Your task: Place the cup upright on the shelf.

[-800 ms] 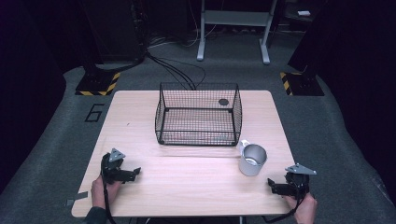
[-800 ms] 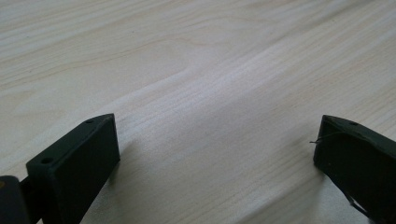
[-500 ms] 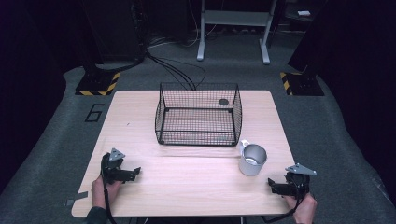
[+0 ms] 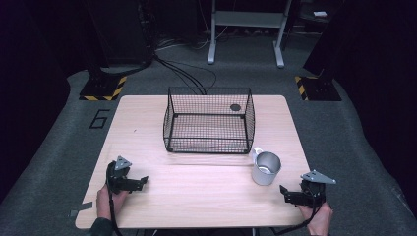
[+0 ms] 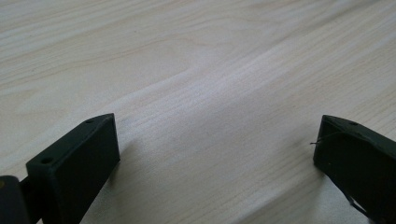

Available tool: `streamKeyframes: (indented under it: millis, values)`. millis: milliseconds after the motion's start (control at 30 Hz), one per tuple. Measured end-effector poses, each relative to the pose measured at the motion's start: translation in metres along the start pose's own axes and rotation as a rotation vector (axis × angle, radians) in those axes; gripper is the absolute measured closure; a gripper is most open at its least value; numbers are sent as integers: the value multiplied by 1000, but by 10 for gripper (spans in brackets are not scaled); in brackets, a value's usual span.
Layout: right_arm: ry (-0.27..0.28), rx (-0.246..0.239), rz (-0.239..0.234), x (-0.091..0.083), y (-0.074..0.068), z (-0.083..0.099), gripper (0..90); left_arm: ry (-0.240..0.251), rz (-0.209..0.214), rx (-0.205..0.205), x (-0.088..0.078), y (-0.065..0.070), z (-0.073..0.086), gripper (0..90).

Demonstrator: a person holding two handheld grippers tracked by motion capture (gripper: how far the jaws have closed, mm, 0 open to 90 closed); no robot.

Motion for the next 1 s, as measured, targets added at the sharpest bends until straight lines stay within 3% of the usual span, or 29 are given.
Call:
streamKeyframes:
  millis: [533,767,1000]
  values:
    - [61,-25,-95,-19,-27,-39,0,0,0,0,0,0,0,1]
    - [77,-33,-134,-15,-38,-55,0,0,0,0,0,0,0,1]
    - [70,-79,-153,-4,-50,-68,0,0,0,2,0,0,0,1]
Point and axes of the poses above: each handheld gripper's, and its own axes: x roughly forward along the jaws, z roughly out of its underside, y roughly to its right, the point moved 8 cm from there along x, roughly forward along the jaws, and after that the axes turned 4 degrees about z, right-handed, at the moved point
